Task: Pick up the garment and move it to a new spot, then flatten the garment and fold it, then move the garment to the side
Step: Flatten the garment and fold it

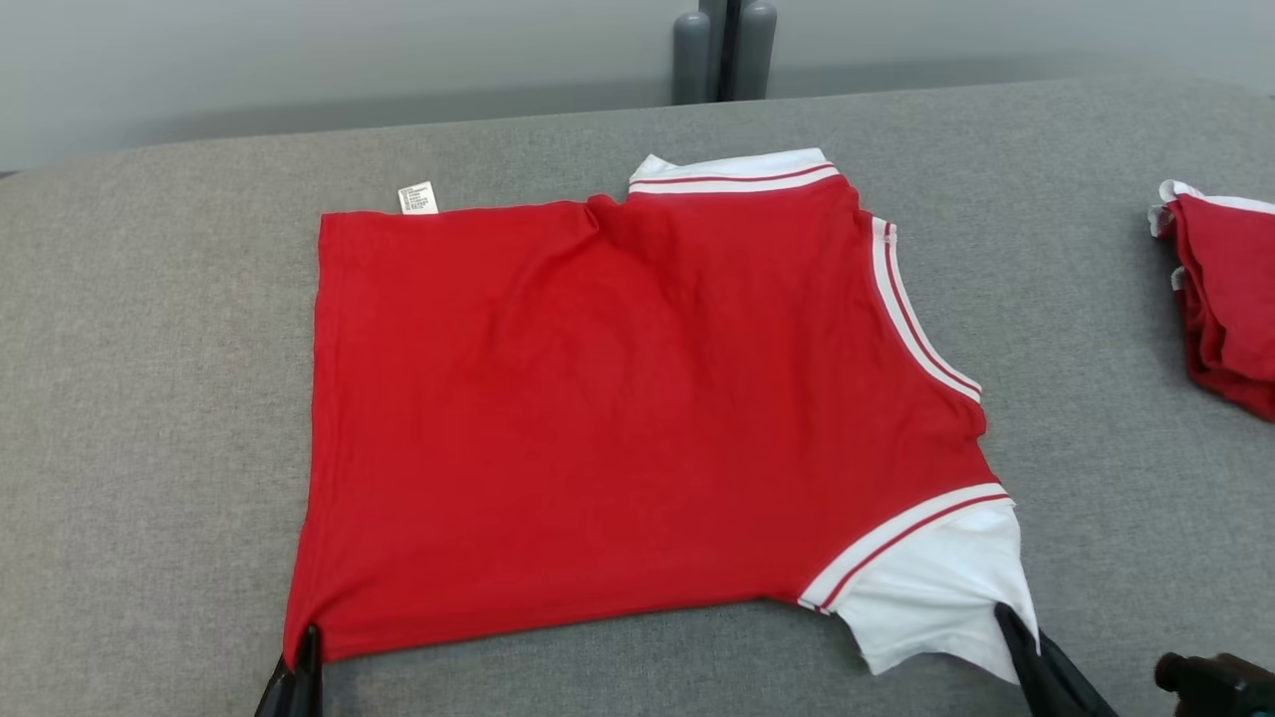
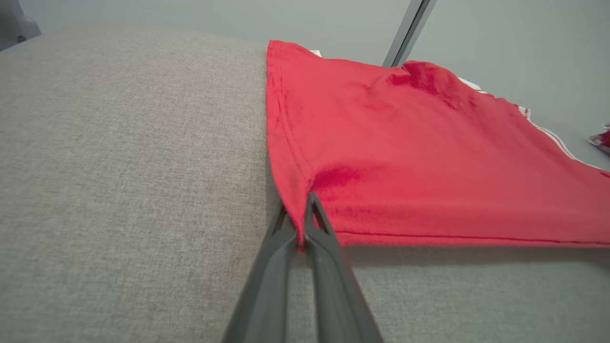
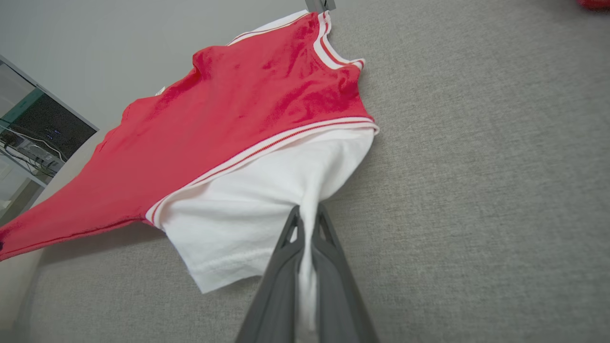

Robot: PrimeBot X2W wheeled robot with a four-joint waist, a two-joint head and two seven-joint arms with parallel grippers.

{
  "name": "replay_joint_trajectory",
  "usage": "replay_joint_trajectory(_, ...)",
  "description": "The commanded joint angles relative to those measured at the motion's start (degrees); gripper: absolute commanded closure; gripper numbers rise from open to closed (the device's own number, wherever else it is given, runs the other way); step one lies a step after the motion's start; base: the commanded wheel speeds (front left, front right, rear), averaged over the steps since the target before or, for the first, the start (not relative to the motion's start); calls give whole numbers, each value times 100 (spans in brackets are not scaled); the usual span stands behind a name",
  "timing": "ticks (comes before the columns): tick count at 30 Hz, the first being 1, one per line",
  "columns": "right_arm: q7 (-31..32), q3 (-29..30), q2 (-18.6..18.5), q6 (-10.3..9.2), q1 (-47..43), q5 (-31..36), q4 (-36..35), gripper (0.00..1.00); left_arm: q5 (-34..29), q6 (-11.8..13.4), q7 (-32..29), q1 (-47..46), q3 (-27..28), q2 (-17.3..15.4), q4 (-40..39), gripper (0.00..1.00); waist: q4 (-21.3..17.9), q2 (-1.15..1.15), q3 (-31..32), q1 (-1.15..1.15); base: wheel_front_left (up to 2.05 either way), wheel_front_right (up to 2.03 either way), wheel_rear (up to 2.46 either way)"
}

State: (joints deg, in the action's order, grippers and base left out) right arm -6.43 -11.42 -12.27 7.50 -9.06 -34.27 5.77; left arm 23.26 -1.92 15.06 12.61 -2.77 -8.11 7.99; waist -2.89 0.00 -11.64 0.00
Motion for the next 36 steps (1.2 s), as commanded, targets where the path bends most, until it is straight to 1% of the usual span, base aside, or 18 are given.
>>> replay_joint_trajectory(1, 18, 127, -10, -1, -79, 37, -88, 100, 39, 64, -27, 89, 40, 0, -109, 100, 22, 0, -27, 0, 0, 0, 0)
replay_joint_trajectory(5, 85, 418, 72, -1, -235, 36, -421, 100, 176, 132, -216, 248, 41, 60, -544, 100, 77, 0, -121, 0, 0, 0, 0)
replay_joint_trajectory(7, 156, 505, 103, -1, -146, -9, -610, 100, 257, 158, -397, 229, 43, 53, -788, 100, 81, 0, -195, 0, 0, 0, 0)
replay_joint_trajectory(11, 364, 628, 37, -1, 272, 30, -831, 100, 397, 191, -855, -145, 81, -55, -1296, 100, 107, 0, -391, 0, 0, 0, 0)
replay_joint_trajectory(16, 720, 520, -169, -1, 1109, 151, -757, 100, 535, 254, -1550, -774, 131, -299, -1593, 100, 83, 0, -675, 0, 0, 0, 0)
replay_joint_trajectory(19, 950, 324, -289, -1, 1662, 218, -550, 100, 537, 273, -2001, -1156, 62, -456, -1520, 100, 56, 0, -791, 0, 0, 0, 0)
replay_joint_trajectory(22, 1135, 127, -429, -1, 2122, 250, -306, 100, 502, 298, -2306, -1581, -5, -559, -1307, 100, 84, 0, -877, 0, 0, 0, 0)
replay_joint_trajectory(27, 1309, -158, -595, 0, 2668, 233, 149, 100, 408, 268, -2559, -2174, -176, -625, -792, 100, 105, 0, -938, 0, 0, 0, 0)
replay_joint_trajectory(30, 1348, -332, -667, 0, 2934, 191, 389, 100, 383, 217, -2694, -2374, -285, -661, -544, 100, 75, 0, -938, 0, 0, 0, 0)
replay_joint_trajectory(34, 1458, -585, -729, 0, 3239, 210, 774, 100, 355, 277, -2833, -2504, -318, -707, -310, 100, 15, 0, -896, 0, 0, 0, 0)
replay_joint_trajectory(35, 1424, -674, -766, 0, 3331, 285, 844, 91, 347, 307, -2856, -2516, -311, -706, -263, 100, 3, 0, -884, 0, 0, 0, 0)
replay_joint_trajectory(36, 1331, -731, -795, 0, 3431, 352, 917, 57, 346, 322, -2867, -2518, -310, -705, -226, 80, -10, 0, -869, 0, 0, 0, 0)
